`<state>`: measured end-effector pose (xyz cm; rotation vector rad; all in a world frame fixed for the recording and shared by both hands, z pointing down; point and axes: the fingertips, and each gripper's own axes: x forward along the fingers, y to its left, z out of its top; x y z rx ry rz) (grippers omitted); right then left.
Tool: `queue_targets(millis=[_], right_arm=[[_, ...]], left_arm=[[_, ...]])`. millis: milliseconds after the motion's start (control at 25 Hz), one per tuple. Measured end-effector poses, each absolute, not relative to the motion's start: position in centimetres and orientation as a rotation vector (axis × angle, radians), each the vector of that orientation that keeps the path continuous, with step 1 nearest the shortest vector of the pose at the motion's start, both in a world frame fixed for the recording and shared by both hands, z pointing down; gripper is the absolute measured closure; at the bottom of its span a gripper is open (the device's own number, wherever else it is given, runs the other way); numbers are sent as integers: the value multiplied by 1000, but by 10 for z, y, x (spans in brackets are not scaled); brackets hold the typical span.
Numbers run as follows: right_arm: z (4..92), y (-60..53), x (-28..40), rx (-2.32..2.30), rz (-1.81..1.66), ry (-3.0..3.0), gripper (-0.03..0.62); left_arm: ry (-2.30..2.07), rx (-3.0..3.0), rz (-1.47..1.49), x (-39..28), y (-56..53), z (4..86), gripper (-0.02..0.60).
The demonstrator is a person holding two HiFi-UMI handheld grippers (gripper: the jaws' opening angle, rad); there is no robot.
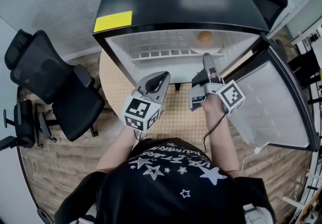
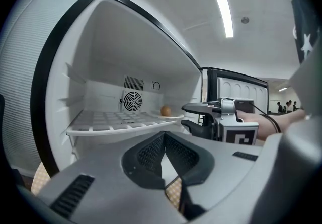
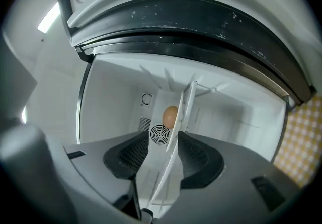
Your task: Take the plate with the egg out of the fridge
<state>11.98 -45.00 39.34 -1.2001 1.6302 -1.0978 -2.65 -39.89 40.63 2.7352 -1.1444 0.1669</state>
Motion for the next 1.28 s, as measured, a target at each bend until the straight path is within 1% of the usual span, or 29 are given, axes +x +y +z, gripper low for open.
queue_targets(millis=[360,1160,1280], right_arm=[[401,-458,125,-1149,-1175,1497,425],[399,-459,125,-1130,-1242,1405,427],[407,-463,126,-1154,-1285,1352,483]], left_arm=[[-1105,2744,136,-22,-404,410,574],[-1078,2724,98,-25,-407,415,574],[-1072,2718,97,-25,-410,417,574]])
